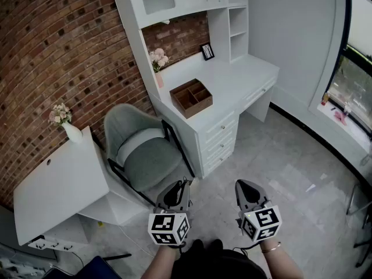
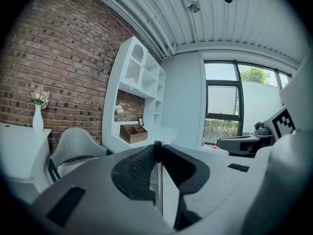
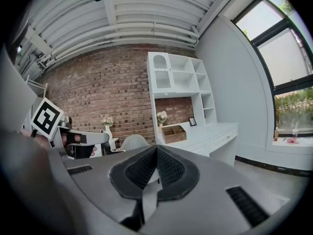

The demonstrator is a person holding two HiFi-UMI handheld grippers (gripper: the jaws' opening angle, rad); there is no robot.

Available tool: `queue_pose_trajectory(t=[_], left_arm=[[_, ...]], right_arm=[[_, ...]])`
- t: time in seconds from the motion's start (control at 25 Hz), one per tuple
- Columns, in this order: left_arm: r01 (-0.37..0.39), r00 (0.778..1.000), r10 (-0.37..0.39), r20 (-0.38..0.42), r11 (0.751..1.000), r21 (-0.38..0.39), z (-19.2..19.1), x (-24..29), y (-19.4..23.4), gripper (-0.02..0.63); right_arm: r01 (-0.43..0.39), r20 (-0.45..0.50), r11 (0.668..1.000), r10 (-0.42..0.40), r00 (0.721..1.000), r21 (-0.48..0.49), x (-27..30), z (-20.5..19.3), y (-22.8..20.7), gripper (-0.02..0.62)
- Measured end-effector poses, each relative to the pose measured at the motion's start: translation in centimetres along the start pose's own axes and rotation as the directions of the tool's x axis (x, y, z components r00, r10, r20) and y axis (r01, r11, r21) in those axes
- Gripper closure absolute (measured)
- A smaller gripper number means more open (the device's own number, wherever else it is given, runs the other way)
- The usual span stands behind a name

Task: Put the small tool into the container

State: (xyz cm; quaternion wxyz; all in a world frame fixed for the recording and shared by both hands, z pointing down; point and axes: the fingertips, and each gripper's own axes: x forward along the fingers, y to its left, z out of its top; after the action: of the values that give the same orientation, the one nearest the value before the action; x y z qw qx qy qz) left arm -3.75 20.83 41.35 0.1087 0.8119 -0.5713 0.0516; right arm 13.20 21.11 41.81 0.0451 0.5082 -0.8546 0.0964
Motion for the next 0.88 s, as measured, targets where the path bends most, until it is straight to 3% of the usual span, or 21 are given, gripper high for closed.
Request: queue_pose_trajectory(t=[0.36,0.88], left_arm=[[0.007,1.0,-0.007,0.01,1.0,0.019,0.8,1.1,-0.7,0.538],[-0.001,1.0,0.001,0.006,1.0,0.006,1.6,5.4,2.1,0.538]], right_arm=[[0.002,0.024,0.999,-0.001,1.0,-0.035,0.3,0.6,-0.6,0.592],[0.046,0.004,0.999,-0.047,0.999,0.014,4.2,0.6,-3.2,0.592]])
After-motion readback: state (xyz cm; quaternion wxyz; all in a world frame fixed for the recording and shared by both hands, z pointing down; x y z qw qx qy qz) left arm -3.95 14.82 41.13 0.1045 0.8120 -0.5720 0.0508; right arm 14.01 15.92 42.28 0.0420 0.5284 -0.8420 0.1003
